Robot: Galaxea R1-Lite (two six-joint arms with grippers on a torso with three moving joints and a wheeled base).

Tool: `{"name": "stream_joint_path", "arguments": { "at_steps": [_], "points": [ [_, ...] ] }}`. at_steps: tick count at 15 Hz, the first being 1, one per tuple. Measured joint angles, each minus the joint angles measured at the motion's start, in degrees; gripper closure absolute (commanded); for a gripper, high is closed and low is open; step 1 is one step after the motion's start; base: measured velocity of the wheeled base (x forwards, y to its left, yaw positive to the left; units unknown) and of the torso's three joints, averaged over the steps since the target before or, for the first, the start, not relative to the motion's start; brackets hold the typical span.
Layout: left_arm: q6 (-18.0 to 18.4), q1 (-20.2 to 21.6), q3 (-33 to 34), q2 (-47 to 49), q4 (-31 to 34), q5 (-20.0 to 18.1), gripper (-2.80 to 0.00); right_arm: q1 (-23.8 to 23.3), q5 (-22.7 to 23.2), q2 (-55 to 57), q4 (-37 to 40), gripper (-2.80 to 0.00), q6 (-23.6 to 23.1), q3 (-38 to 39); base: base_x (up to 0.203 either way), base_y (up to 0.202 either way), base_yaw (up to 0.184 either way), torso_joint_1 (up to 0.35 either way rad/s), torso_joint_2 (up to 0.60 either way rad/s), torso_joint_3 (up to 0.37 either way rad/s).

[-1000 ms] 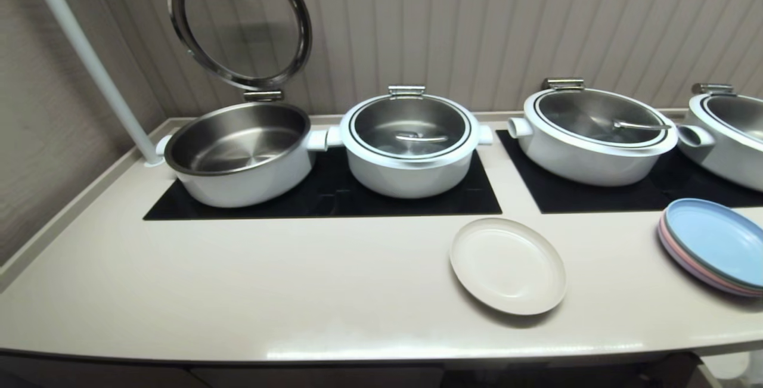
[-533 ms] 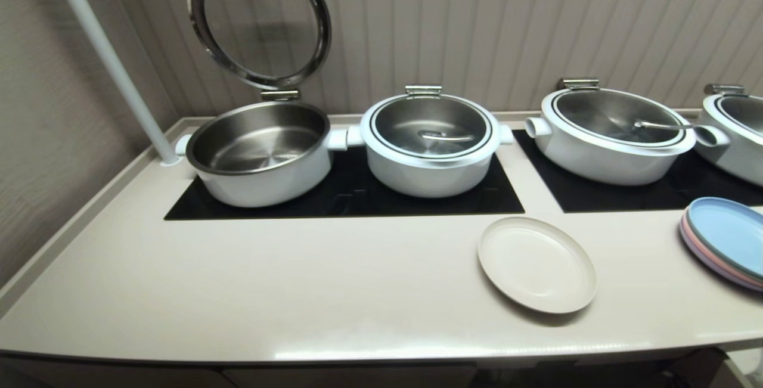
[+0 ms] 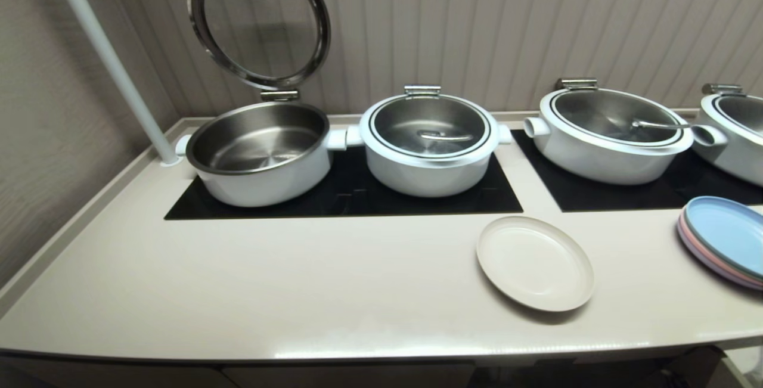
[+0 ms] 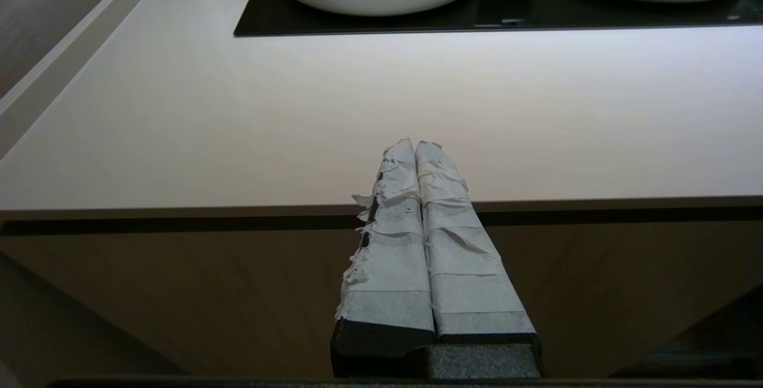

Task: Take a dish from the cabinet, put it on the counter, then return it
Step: Pick up the plate from the table

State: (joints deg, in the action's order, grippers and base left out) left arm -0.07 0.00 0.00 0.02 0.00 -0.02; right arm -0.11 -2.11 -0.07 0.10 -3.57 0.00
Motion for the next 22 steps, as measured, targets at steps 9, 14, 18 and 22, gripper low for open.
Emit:
{"name": "stream_joint_path", "arguments": {
  "at_steps": [9, 14, 18, 22],
  "points": [
    [-0.01, 0.0, 0.0, 0.0, 0.0, 0.02, 0.0, 0.01, 0.1, 0.0, -0.1, 0.0, -0.08, 0.0, 0.0, 0.0, 0.0, 0.0, 0.0, 0.0],
    [0.0, 0.0, 0.0, 0.0, 0.0, 0.02, 0.0, 0.01, 0.02, 0.0, -0.02, 0.0, 0.03, 0.0, 0.0, 0.0, 0.0, 0.0, 0.0, 0.0],
    [0.0, 0.0, 0.0, 0.0, 0.0, 0.02, 0.0, 0.01, 0.02, 0.0, -0.61, 0.0, 0.27, -0.09, 0.0, 0.0, 0.0, 0.0, 0.0, 0.0],
    [0.0, 0.0, 0.0, 0.0, 0.0, 0.02, 0.0, 0.09, -0.3, 0.25, 1.4, 0.0, 0.2, -4.53, 0.0, 0.0, 0.0, 0.0, 0.0, 0.0]
  ]
}}
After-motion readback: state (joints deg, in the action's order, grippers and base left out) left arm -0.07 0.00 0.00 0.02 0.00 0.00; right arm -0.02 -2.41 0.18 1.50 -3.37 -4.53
